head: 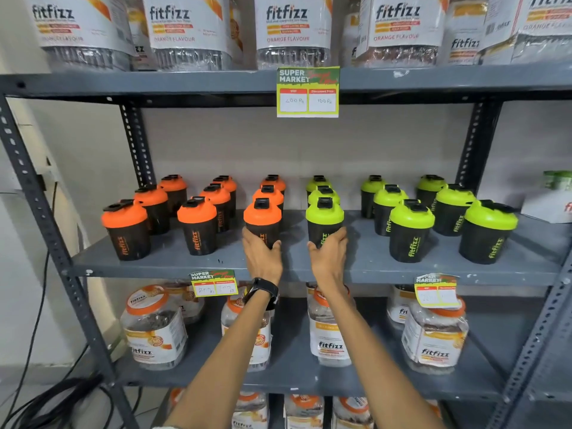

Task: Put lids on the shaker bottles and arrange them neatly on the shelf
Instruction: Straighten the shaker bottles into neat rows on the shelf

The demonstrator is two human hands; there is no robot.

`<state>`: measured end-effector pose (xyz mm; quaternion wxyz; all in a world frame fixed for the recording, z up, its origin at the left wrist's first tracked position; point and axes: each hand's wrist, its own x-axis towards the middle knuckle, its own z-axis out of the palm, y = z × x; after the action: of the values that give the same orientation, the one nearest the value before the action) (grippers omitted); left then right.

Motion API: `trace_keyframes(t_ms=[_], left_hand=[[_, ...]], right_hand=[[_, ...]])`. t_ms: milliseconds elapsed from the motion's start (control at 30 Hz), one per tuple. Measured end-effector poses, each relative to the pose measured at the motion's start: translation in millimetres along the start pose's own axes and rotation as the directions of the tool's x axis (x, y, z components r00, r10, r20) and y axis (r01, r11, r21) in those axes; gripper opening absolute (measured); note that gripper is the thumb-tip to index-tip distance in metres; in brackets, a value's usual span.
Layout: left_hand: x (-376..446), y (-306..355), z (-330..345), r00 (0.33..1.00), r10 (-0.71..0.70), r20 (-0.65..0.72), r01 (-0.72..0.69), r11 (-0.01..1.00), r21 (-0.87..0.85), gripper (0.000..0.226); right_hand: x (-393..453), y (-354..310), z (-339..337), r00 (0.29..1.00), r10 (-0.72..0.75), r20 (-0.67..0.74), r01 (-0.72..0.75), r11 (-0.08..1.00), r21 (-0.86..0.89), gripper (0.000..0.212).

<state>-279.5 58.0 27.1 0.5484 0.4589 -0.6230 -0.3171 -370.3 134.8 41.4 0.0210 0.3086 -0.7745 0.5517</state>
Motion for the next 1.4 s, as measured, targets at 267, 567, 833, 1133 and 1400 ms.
trace_keyframes(t_ms=[267,567,833,1133,1400], left_hand=[[-7,-1,1,0.999,0.027,0.042,-0.027,1.000,-0.007,0.081],[-13,-1,0,0.999,0.021,0.043,-0.021,1.000,-0.006,0.082],[-13,-1,-2,0.999,0.000,0.047,-0.001,1.000,0.008,0.084],[-15,1,-3,0.999,0.000,0.051,-0.001,1.000,0.014,0.083],[-16,1,-4,0.999,-0.013,0.041,0.013,1.000,-0.005,0.083]], right_hand=[[4,7,-20,0.998,0.005,0.064,-0.006,1.000,0.005,0.073],[-6,5,-27,0.997,0.001,0.075,-0.002,1.000,0.021,0.071],[-7,3,-29,0.995,-0.002,0.099,-0.001,1.000,0.026,0.072],[-7,6,-31,0.996,-0.015,0.087,0.010,0.999,0.052,0.068],[-7,9,-31,0.995,-0.012,0.101,0.007,0.998,0.055,0.073]])
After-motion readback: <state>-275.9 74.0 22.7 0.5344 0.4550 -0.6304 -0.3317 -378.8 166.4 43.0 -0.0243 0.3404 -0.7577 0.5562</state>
